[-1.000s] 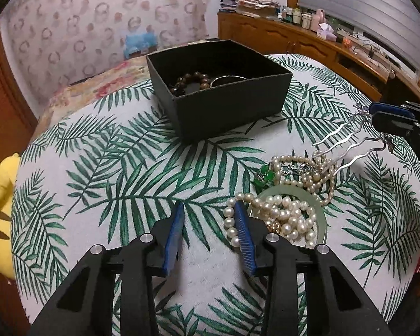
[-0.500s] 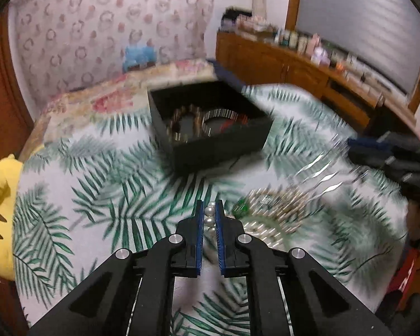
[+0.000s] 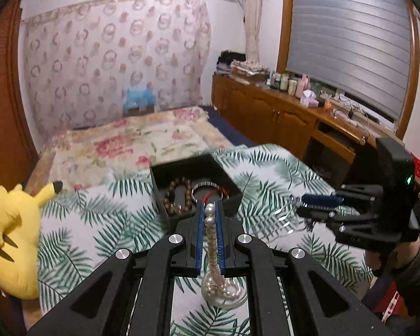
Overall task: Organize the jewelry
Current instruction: 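Carry the pearl strand and brooch into the black box and open both tools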
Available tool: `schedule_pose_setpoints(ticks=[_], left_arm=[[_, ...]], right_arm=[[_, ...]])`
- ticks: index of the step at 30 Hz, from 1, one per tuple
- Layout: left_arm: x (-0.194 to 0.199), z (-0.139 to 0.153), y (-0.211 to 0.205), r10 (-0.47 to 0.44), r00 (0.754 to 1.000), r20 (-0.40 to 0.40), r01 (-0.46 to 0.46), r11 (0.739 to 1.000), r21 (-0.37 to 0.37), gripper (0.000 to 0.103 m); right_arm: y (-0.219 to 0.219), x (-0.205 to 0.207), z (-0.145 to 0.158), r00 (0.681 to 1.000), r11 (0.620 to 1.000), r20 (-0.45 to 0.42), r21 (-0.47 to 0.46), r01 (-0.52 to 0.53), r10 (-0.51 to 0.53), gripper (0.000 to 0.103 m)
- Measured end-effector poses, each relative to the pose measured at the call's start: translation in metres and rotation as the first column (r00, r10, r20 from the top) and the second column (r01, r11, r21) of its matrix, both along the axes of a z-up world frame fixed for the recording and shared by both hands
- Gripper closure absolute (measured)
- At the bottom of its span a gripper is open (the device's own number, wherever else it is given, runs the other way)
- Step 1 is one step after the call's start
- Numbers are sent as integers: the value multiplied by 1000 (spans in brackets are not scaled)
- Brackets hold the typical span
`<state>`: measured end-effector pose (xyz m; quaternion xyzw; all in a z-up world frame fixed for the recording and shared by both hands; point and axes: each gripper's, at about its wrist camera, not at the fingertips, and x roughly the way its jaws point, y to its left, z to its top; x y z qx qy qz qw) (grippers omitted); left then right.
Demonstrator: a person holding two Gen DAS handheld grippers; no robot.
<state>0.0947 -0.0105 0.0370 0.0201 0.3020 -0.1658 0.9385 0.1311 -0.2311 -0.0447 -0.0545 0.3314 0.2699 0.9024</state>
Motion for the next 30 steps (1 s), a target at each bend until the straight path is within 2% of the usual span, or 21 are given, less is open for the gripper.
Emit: schedule_pose_setpoints(ticks=[17,30], left_arm=[[12,70,-5,22,989,145,-22,1000,1,96],[55,88,-7,39,985,166,-39,999,-1,96]], right_arm=[[-4,17,18,999,1000,38,18,-2,2,75],[1,62,24,999,999,43,51,-14,11,75]])
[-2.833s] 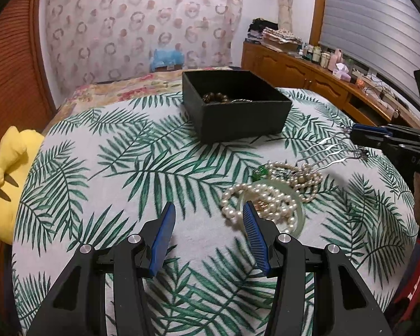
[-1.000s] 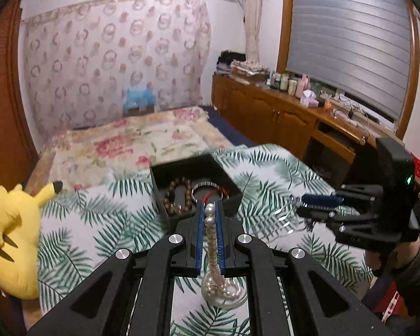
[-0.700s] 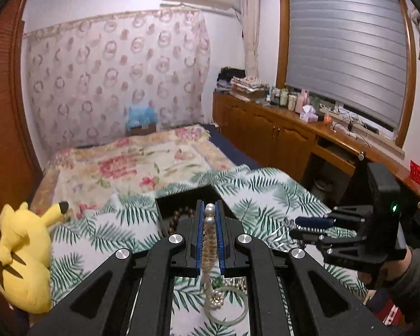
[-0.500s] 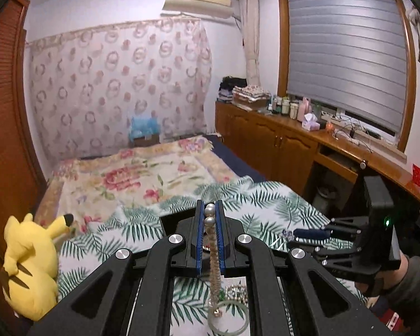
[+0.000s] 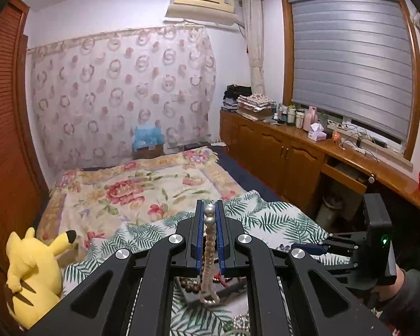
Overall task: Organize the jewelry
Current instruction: 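Carry the pearl strand and brooch into the black box and open both tools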
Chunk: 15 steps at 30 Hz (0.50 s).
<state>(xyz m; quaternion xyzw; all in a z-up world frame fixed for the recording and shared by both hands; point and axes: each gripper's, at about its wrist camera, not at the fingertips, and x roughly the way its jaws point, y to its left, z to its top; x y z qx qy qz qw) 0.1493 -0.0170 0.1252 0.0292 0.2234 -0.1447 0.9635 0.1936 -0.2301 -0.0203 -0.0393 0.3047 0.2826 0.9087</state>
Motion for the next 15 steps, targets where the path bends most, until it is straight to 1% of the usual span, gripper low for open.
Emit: schedule_pose_setpoints(ticks=[5,10,15], left_arm=[[21,8,5,15,1000,5,-14,1000,-17,96],[40,16,4,20,1000,16,-20,1000,-1,96],[58,7,5,23,1000,-3,-23,1000,7,96]], right_arm=[[18,21,-1,1000,1000,-4,-5,-30,30,75],[41,42,-10,998,997,-19,-33,-65,64,75],[63,55,-27,994,993,-47,-60,-104,102,75]])
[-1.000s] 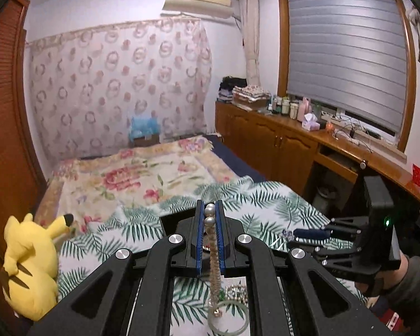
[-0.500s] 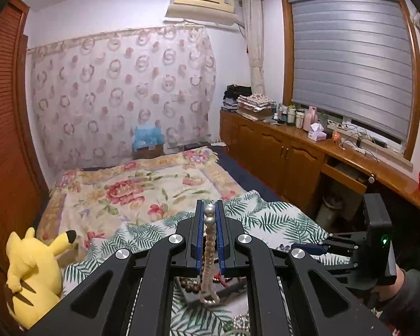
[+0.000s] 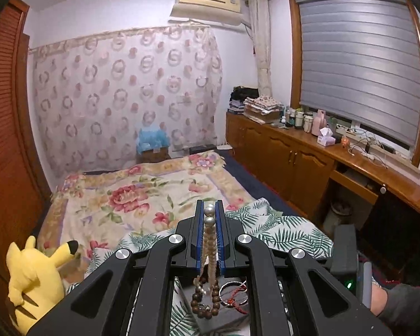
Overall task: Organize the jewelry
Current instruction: 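Carry the pearl strand and brooch into the black box and open both tools, then move both tools back toward the jade bangle and remaining pearls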
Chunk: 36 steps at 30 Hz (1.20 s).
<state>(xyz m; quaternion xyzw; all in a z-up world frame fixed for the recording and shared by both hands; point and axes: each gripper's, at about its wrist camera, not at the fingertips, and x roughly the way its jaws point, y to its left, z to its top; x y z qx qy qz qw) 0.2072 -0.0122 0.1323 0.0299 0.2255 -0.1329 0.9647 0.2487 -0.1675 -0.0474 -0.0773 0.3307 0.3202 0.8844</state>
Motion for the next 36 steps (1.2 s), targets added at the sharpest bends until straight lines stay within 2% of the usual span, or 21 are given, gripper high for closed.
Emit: schedule_pose_setpoints(ticks=[6,11,25,32,34,36], left_arm=[[19,-20,2,3,999,-40,-3,1000,-2,96],[26,-31,0,-9,998,-64,9,1000,-4,96],[32,-73,-10,-13,990,-139,18,999,38,96],[29,-108,-9,4,977,-213,9,998,59,95],[22,-118,-7,9,973,-230,4,999,53,93],[12,-125,-5,15,972,-234,-3,999,54,81]], right_arm=[[11,10,-15,999,1000,-29,-4,-22,22,74],[4,8,-13,999,999,-25,18,-27,27,74],[-28,-21,-11,1000,999,-5,27,26,-26,74],[-39,-37,-11,999,999,-4,24,45,-45,74],[-44,-44,-13,999,998,-7,26,52,-52,74],[-49,-54,-16,998,998,-12,26,55,-55,74]])
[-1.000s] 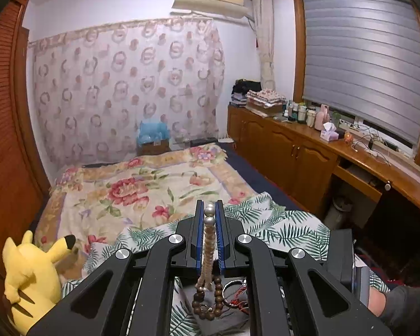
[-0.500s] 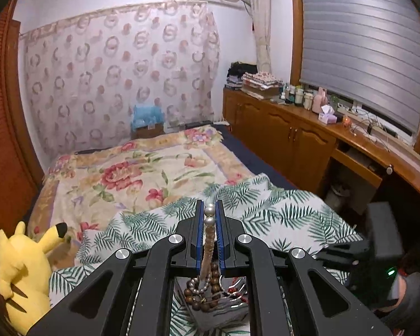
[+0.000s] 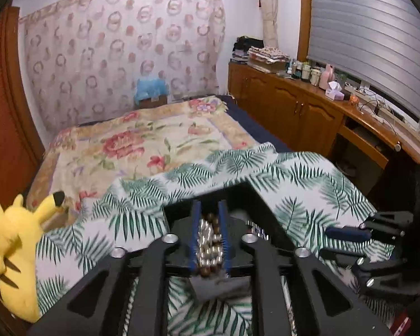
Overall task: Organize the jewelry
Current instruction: 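Move both tools back toward the jade bangle and remaining pearls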
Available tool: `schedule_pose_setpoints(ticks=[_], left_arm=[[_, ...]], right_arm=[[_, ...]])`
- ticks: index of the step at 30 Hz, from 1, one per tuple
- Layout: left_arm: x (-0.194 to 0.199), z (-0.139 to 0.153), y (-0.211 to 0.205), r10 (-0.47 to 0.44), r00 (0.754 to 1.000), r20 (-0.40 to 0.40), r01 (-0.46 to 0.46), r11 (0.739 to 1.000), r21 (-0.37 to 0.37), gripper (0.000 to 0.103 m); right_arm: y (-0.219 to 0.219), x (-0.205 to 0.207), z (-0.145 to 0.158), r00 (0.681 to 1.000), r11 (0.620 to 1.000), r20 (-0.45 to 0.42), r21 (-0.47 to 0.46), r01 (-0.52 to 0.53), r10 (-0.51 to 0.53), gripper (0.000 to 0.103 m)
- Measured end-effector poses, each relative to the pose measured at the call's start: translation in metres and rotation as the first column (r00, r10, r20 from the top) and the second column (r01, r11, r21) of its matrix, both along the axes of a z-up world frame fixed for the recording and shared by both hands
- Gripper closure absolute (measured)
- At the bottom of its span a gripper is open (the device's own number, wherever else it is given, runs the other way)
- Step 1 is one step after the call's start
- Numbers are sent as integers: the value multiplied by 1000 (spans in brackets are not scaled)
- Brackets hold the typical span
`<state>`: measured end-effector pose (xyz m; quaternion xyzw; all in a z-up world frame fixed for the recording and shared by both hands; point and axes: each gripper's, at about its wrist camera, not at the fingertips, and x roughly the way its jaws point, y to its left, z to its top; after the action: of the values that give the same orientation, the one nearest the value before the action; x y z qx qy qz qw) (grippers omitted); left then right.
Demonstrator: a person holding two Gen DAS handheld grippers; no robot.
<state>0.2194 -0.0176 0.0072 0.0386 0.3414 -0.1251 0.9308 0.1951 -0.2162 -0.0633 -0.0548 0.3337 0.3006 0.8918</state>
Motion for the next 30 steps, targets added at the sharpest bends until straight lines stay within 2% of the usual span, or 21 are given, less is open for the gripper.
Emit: schedule_pose_setpoints(ticks=[6,15,19,20,27,30], left_arm=[[-37,-19,4,12,1000,-11,-12,1000,13,71],[-88,-44,10,36,999,-31,-35,999,34,67],[-105,-53,13,56,998,-26,-55,998,31,65],[-109,-56,14,64,998,-23,-63,997,34,65],[-129,-71,19,69,996,-50,-69,998,11,65],[-133,-78,20,66,995,-70,-66,998,5,62]], right_arm=[[-5,-25,-14,1000,1000,-22,-17,-6,6,74],[5,-51,-40,996,996,-76,-78,-49,43,75],[11,-53,-51,993,992,-106,-106,-68,57,77],[12,-53,-52,992,991,-111,-109,-73,60,84],[21,-42,-59,986,990,-161,-120,-67,47,85],[25,-39,-57,986,986,-162,-154,-66,41,85]])
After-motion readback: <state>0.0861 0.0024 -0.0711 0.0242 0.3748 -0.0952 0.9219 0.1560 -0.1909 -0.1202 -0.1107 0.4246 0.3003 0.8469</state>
